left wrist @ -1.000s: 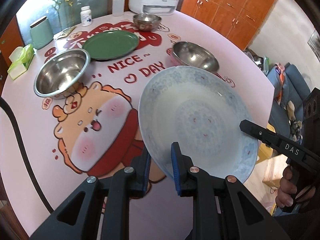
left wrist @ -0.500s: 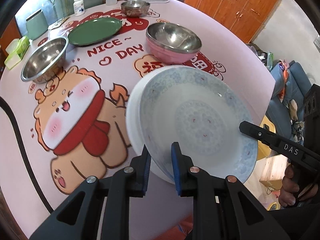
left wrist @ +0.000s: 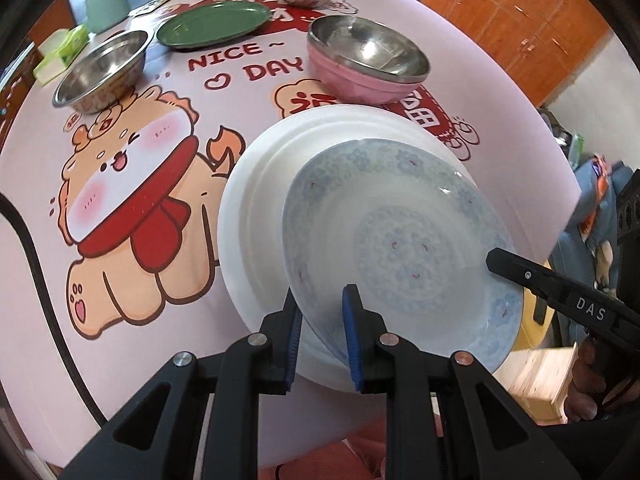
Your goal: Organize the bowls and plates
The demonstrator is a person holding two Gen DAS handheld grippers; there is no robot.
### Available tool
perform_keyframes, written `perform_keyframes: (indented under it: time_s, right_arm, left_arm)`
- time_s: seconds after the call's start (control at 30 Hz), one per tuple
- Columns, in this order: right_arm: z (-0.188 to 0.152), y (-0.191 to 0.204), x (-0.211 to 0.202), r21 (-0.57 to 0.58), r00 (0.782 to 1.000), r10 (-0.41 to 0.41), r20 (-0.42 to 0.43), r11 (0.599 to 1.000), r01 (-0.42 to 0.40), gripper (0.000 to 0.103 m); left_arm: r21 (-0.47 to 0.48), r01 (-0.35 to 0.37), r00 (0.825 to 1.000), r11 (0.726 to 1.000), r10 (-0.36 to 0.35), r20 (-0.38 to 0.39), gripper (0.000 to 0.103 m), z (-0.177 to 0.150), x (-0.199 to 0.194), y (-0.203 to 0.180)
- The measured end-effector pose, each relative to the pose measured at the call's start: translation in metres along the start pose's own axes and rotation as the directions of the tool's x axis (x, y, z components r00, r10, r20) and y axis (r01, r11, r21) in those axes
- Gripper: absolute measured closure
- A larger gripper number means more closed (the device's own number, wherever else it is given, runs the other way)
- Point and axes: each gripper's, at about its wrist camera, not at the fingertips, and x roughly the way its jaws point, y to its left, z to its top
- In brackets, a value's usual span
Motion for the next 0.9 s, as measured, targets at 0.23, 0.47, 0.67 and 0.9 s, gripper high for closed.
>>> perform_keyframes:
  time_s: [0.23,0.47,0.67,0.9]
  right_arm:
    - [0.016,-0.001,0.009,-0.075,0.999,0.017,-0.041,0.997,-0.02,0.09]
    - [0.022,0.006,0.018,-0.156,0.998,0.001,-0.066,0.988,-0.011,0.091]
    - [0.026,0.014,0.025,-0.22,0.997,-0.029,-0.07,0.975,0.012,0.088]
    - [0.025,0.016,0.024,-0.263,0.997,-0.034,-0.075,0.965,0.013,0.088]
  left_arm:
    - [-0.075,-0.032,0.999,0.997,0.033,0.006,0.085,0.003,0.009,-0.001]
    - [-0.142,-0.071,0.997,0.987,0.072,-0.001,0.085,0.008,0.018,0.003]
    - [-0.178,-0.094,0.996,0.98,0.094,-0.006,0.085,0.011,0.021,0.008]
    - [-0.197,-0.122,0.993,0.973,0.12,-0.018,0.085,0.007,0.026,0.008]
